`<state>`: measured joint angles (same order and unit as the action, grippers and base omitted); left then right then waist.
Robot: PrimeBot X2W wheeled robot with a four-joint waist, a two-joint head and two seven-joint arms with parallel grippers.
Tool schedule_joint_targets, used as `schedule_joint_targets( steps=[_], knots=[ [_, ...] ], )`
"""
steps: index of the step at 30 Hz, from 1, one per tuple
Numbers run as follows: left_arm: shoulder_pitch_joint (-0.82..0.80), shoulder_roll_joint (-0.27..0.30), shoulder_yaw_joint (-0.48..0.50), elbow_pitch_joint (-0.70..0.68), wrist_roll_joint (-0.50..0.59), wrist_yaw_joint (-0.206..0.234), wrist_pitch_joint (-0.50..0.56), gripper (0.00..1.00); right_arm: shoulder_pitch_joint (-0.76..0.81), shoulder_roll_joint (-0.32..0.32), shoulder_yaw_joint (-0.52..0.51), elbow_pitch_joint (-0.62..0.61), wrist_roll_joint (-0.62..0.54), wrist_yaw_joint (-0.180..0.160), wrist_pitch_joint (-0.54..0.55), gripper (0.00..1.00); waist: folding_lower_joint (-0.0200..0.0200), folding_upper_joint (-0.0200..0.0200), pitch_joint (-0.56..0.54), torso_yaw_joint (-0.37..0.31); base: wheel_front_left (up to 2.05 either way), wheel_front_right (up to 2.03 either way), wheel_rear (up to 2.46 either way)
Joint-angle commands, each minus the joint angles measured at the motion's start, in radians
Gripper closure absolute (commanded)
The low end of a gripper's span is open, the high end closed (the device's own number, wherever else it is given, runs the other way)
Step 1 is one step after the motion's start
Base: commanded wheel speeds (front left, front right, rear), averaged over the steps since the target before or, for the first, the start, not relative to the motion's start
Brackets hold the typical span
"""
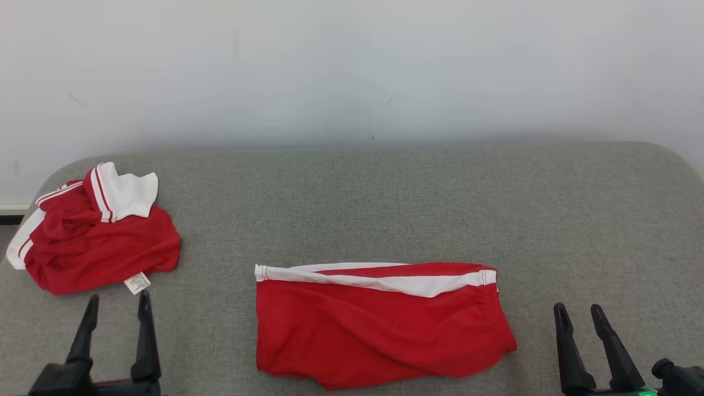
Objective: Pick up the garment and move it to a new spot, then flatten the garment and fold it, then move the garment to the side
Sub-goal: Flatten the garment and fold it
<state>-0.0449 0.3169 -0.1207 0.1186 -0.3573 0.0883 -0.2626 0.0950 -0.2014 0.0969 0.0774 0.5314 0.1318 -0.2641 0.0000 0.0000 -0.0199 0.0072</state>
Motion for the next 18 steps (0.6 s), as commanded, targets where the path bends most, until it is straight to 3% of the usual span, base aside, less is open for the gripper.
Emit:
schedule_joint_targets(
  steps=[1, 8, 18],
  knots=[
    [0.033, -0.018, 0.032, -0.007, 0.024, -0.008, -0.003, 0.00, 0.012, 0.004, -0.004, 0.003, -0.018, -0.002, 0.000, 0.00, 0.0000, 0.0000, -0.001, 0.000, 0.00, 0.00, 0.00],
    [0.115, -0.080, 0.115, -0.035, 0.134, -0.035, -0.003, 0.00, 0.018, 0.015, -0.015, 0.017, -0.043, -0.002, 0.000, 0.00, 0.0000, 0.0000, -0.003, 0.000, 0.00, 0.00, 0.00],
    [0.170, -0.124, 0.130, -0.030, 0.231, -0.075, -0.003, 0.00, 0.016, 0.020, -0.011, 0.050, -0.100, -0.002, 0.000, 0.00, 0.0000, 0.0000, -0.003, 0.011, 0.00, 0.00, 0.00]
  ],
)
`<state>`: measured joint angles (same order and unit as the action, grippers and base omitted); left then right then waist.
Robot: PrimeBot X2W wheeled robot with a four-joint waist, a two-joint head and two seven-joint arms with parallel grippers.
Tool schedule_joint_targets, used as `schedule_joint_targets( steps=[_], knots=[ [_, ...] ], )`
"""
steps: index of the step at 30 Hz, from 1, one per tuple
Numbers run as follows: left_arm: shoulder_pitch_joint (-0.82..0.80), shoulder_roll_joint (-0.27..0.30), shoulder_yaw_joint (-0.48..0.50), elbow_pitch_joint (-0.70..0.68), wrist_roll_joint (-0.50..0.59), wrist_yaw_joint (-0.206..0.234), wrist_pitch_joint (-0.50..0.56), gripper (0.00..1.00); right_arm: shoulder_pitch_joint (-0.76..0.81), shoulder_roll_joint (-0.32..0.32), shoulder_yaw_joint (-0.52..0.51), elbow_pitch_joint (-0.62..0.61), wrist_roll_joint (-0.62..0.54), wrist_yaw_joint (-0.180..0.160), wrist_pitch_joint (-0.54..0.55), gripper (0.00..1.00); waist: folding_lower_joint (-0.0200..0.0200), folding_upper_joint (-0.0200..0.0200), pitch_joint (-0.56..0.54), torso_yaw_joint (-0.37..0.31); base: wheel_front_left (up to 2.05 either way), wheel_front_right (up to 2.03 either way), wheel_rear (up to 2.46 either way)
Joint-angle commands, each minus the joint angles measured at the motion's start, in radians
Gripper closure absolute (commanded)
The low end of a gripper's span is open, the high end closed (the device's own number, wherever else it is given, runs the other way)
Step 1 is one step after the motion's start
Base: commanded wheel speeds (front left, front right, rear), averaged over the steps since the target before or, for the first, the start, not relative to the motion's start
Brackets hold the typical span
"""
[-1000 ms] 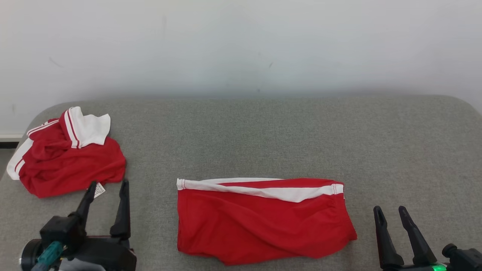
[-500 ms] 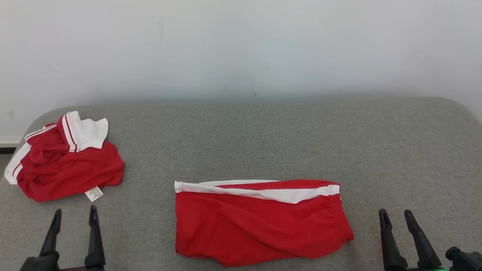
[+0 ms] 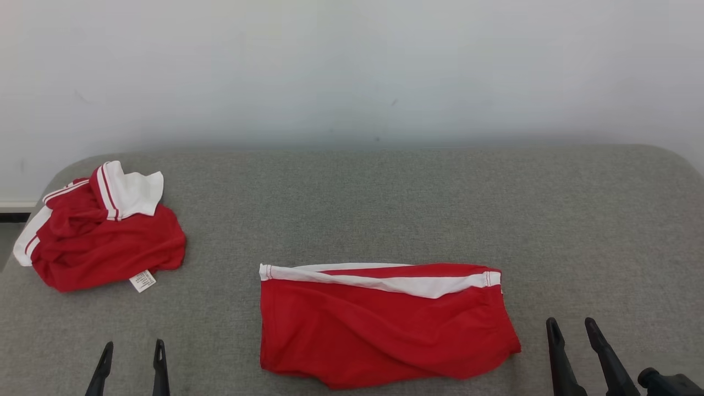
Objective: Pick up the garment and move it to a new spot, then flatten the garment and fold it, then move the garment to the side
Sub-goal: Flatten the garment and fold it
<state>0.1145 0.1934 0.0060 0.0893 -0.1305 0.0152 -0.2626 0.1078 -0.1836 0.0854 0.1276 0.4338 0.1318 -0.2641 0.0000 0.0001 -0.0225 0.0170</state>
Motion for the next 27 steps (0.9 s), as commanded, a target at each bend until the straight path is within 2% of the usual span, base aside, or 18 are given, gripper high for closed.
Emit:
schedule_joint_targets(
  steps=[1, 12, 20, 25, 27],
  knots=[
    [0.007, -0.004, 0.004, 0.003, 0.007, -0.006, -0.003, 0.00, 0.002, 0.005, 0.001, 0.003, -0.010, -0.002, 0.000, 0.00, 0.0000, -0.0001, 0.000, 0.003, 0.00, 0.00, 0.00],
    [-0.024, -0.014, 0.001, 0.040, 0.061, -0.018, -0.003, 0.00, -0.025, 0.030, 0.006, -0.001, -0.110, -0.002, 0.000, 0.00, 0.0000, -0.0001, 0.000, 0.024, 0.00, 0.00, 0.00],
    [-0.036, -0.025, 0.013, 0.046, 0.061, -0.017, -0.003, 0.00, -0.037, 0.039, 0.002, -0.008, -0.122, -0.002, 0.000, 0.00, 0.0000, -0.0001, -0.002, 0.029, 0.00, 0.00, 0.00],
    [-0.042, -0.038, 0.015, 0.048, 0.055, -0.023, -0.003, 0.00, -0.086, 0.025, 0.011, 0.022, -0.118, -0.002, 0.001, 0.00, 0.0000, -0.0001, 0.002, 0.034, 0.00, 0.00, 0.00],
    [-0.053, -0.044, 0.008, 0.052, 0.061, -0.032, -0.003, 0.00, -0.135, 0.017, 0.012, 0.070, -0.127, -0.002, 0.030, 0.00, 0.0000, -0.0001, 0.007, 0.043, 0.00, 0.00, 0.00]
  ],
)
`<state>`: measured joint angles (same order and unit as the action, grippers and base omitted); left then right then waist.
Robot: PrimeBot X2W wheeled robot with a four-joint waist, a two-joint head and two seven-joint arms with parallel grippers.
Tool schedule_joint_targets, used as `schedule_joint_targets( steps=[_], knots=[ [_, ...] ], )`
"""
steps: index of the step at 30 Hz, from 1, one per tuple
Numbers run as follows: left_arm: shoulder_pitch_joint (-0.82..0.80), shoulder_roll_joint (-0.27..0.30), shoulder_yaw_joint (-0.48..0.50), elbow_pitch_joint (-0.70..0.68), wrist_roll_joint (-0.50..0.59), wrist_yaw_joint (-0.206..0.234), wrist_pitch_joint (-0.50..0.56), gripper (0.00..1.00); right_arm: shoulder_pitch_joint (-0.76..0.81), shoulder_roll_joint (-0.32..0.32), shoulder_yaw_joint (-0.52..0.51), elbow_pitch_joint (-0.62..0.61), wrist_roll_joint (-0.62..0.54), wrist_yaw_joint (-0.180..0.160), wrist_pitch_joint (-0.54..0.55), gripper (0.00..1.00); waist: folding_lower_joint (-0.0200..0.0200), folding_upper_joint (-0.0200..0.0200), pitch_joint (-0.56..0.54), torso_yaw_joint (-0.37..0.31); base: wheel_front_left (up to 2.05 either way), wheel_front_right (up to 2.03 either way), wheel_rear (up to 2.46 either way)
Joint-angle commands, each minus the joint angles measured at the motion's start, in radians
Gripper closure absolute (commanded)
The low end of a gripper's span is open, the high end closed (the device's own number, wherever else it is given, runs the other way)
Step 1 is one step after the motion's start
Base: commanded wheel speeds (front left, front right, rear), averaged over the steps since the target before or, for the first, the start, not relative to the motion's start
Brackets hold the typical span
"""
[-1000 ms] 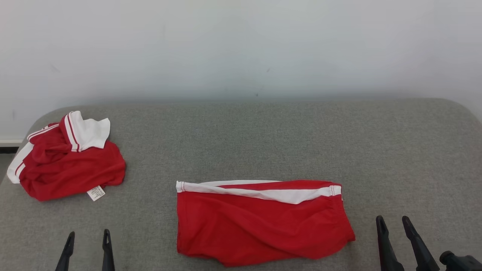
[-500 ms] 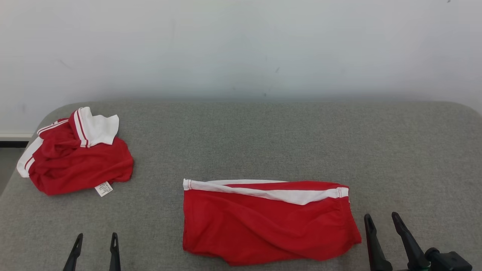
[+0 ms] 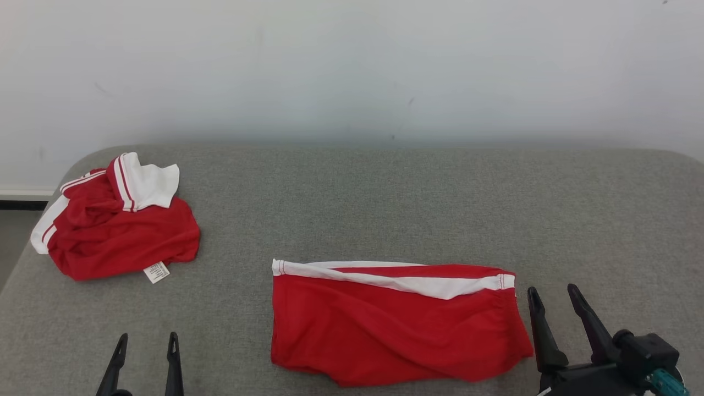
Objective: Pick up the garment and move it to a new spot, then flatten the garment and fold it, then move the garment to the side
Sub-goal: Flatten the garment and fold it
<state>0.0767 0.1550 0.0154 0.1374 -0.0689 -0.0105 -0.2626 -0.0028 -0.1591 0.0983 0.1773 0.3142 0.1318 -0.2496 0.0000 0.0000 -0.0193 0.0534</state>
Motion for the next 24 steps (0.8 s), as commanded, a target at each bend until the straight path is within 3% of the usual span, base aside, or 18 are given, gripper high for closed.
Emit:
schedule_joint_targets(
  steps=[1, 12, 24],
  knots=[
    [-0.020, -0.007, -0.003, 0.006, 0.000, -0.007, -0.003, 0.00, -0.042, -0.009, -0.002, 0.038, -0.010, -0.002, 0.026, 0.00, 0.0000, 0.0000, 0.006, 0.010, 0.00, 0.00, 0.00],
    [-0.063, -0.033, -0.021, 0.026, 0.005, -0.038, -0.003, 0.00, -0.174, -0.008, -0.022, 0.278, -0.029, -0.002, 0.150, 0.00, 0.0000, 0.0000, 0.046, 0.061, 0.00, 0.00, 0.00],
    [-0.093, -0.043, -0.014, 0.044, 0.010, -0.057, -0.003, 0.00, -0.267, -0.025, -0.016, 0.560, 0.016, -0.002, 0.177, 0.00, 0.0000, 0.0000, 0.064, 0.089, 0.00, 0.00, 0.00]
  ],
)
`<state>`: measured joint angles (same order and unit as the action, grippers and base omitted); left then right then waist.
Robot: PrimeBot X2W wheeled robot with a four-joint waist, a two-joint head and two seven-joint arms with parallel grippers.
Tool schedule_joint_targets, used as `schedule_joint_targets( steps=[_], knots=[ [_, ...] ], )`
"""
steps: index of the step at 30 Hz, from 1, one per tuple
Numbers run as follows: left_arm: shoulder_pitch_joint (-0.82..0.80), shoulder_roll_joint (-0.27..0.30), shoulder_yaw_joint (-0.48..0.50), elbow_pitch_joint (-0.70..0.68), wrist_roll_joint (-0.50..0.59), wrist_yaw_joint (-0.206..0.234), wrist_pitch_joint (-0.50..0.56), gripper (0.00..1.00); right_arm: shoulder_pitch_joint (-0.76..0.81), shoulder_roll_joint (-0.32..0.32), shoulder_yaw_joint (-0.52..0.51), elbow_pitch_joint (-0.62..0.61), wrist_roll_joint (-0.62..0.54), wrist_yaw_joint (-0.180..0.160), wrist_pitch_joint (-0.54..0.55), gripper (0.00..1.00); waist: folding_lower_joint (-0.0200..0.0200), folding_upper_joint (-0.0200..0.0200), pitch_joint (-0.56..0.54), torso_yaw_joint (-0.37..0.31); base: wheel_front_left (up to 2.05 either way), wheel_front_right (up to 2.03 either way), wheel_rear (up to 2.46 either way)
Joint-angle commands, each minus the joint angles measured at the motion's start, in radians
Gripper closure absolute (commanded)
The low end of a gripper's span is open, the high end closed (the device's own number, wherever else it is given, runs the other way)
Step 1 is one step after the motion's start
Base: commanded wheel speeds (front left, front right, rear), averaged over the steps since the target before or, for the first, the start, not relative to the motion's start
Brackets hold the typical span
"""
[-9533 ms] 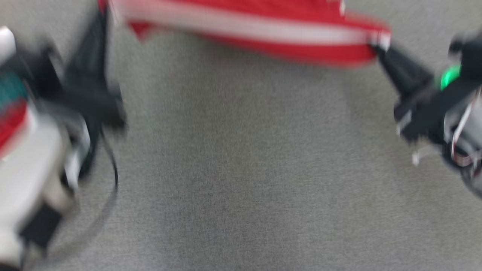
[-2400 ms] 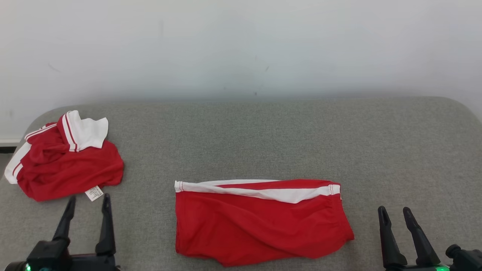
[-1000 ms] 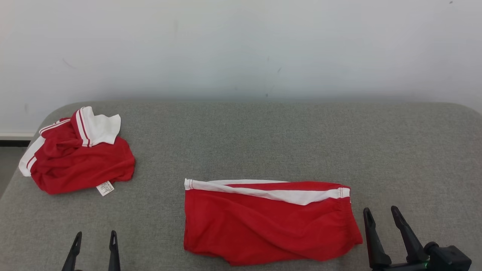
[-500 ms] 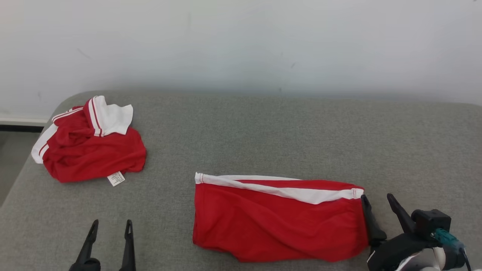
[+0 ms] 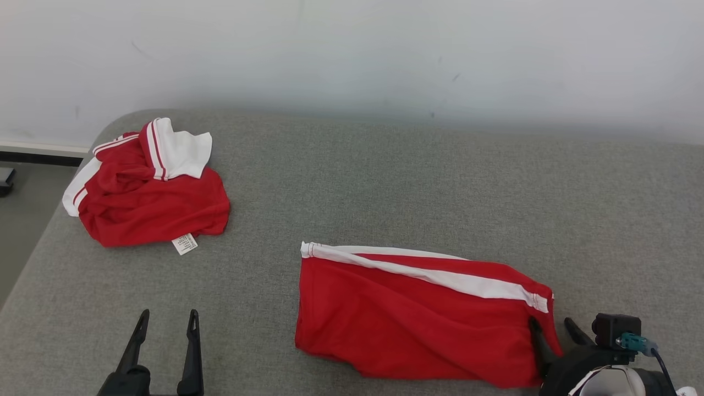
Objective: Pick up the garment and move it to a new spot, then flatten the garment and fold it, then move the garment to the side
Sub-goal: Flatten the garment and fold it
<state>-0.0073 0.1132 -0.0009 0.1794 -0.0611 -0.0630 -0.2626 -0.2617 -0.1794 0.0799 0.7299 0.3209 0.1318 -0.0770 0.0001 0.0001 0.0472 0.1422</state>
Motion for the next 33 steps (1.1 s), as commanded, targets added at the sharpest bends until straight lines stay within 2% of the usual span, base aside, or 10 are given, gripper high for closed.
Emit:
schedule_joint_targets(
  steps=[1, 3, 4, 5, 6, 7, 12, 23, 29, 33],
  knots=[
    [-0.009, -0.001, 0.004, 0.004, 0.002, -0.006, -0.003, 0.00, -0.014, -0.003, 0.006, 0.026, 0.021, -0.002, 0.009, 0.00, -0.0001, -0.0001, -0.004, 0.000, 0.00, 0.00, 0.00],
    [-0.006, -0.004, 0.006, 0.004, 0.004, -0.005, -0.003, 0.00, -0.028, -0.001, 0.024, 0.054, 0.041, -0.002, 0.015, 0.00, -0.0001, -0.0001, -0.006, 0.000, 0.00, 0.00, 0.00],
    [-0.005, -0.005, 0.007, 0.004, 0.005, -0.005, -0.003, 0.00, -0.034, 0.001, 0.037, 0.066, 0.052, -0.002, 0.021, 0.04, -0.0001, -0.0001, -0.008, 0.000, 0.00, 0.00, 0.00],
    [-0.003, -0.006, 0.008, 0.004, 0.006, -0.006, -0.003, 0.00, -0.040, 0.004, 0.049, 0.077, 0.067, -0.002, 0.025, 0.51, -0.0001, -0.0001, -0.008, -0.001, 0.00, 0.00, 0.00],
    [-0.003, -0.007, 0.009, 0.005, 0.006, -0.007, -0.003, 0.00, -0.047, 0.005, 0.061, 0.087, 0.083, -0.002, 0.026, 0.81, -0.0001, -0.0001, -0.008, -0.002, 0.00, 0.00, 0.00],
    [-0.004, -0.008, 0.010, 0.006, 0.006, -0.009, -0.003, 0.00, -0.054, 0.003, 0.071, 0.096, 0.096, -0.002, 0.026, 1.00, -0.0001, -0.0001, -0.008, -0.002, 0.00, 0.00, 0.00],
    [-0.004, -0.011, 0.013, 0.008, 0.007, -0.013, -0.003, 0.00, -0.096, -0.038, 0.106, 0.127, 0.146, -0.003, 0.004, 1.00, -0.0001, -0.0001, -0.011, -0.009, 0.00, 0.00, 0.00],
    [0.016, -0.019, 0.032, 0.003, 0.004, -0.015, -0.003, 0.00, -0.151, -0.267, 0.100, 0.155, 0.210, -0.002, -0.008, 1.00, -0.0001, -0.0001, -0.023, -0.054, 0.00, 0.00, 0.00],
    [0.022, -0.024, 0.038, 0.002, 0.003, -0.016, -0.003, 0.00, -0.160, -0.288, 0.111, 0.106, 0.266, -0.003, 0.023, 1.00, -0.0001, -0.0001, -0.020, -0.080, 0.00, 0.00, 0.00],
    [0.025, -0.028, 0.042, 0.000, 0.006, -0.012, -0.003, 0.00, -0.154, -0.264, 0.136, 0.020, 0.343, -0.002, 0.088, 1.00, -0.0001, -0.0001, -0.022, -0.104, 0.00, 0.00, 0.00]
  ],
)
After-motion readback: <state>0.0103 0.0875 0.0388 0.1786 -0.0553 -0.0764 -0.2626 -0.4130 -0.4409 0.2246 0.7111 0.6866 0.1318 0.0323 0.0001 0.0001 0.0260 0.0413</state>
